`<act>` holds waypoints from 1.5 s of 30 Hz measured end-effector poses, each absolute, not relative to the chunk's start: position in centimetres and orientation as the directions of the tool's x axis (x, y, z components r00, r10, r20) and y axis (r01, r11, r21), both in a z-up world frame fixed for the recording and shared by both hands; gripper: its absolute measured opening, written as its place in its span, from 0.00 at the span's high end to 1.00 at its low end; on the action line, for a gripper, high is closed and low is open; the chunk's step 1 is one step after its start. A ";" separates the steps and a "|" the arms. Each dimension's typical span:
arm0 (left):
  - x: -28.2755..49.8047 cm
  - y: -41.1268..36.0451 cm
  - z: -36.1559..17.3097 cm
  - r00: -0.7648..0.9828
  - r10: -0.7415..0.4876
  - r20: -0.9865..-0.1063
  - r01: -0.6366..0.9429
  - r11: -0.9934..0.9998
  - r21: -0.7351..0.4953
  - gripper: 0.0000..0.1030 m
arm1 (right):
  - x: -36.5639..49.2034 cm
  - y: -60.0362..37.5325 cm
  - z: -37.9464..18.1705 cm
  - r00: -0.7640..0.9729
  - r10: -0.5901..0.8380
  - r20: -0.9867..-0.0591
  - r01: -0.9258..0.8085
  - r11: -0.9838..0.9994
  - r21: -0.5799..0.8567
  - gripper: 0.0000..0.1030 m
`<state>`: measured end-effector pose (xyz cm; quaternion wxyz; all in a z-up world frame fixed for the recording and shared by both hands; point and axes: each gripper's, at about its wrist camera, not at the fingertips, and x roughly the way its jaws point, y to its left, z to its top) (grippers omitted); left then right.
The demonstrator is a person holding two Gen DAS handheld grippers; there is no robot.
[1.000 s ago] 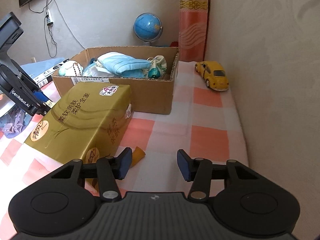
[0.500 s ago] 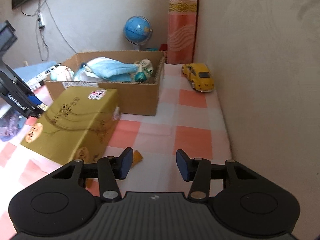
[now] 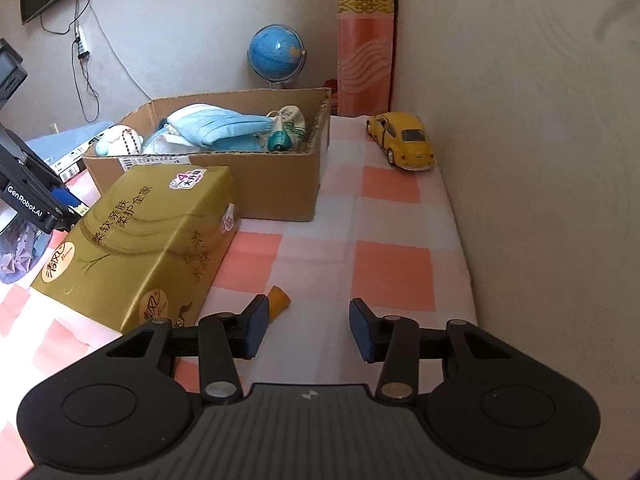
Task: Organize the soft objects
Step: 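Lower the right tool onto the small orange object and close while the left holds the cloth, then carry the yellow cloth into the box and open the left tool while the right carries the orange object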
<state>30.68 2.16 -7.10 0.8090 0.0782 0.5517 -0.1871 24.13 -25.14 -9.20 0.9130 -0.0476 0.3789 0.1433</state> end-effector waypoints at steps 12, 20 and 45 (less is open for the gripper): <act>30.6 2.2 -7.1 0.323 -0.218 -0.921 0.390 0.917 -0.080 0.58 | 24.9 -24.6 -9.3 0.664 0.262 -0.701 -0.312 0.948 0.059 0.53; 30.6 2.2 -7.1 0.322 -0.220 -0.921 0.391 0.917 -0.082 0.58 | 24.2 -25.9 -8.2 0.703 0.201 -0.682 -0.244 0.969 0.034 0.54; 28.9 2.7 -5.4 0.355 -0.256 -0.899 0.400 0.911 -0.101 0.63 | 22.5 -24.2 -6.0 0.735 0.186 -0.652 -0.281 0.959 -0.043 0.86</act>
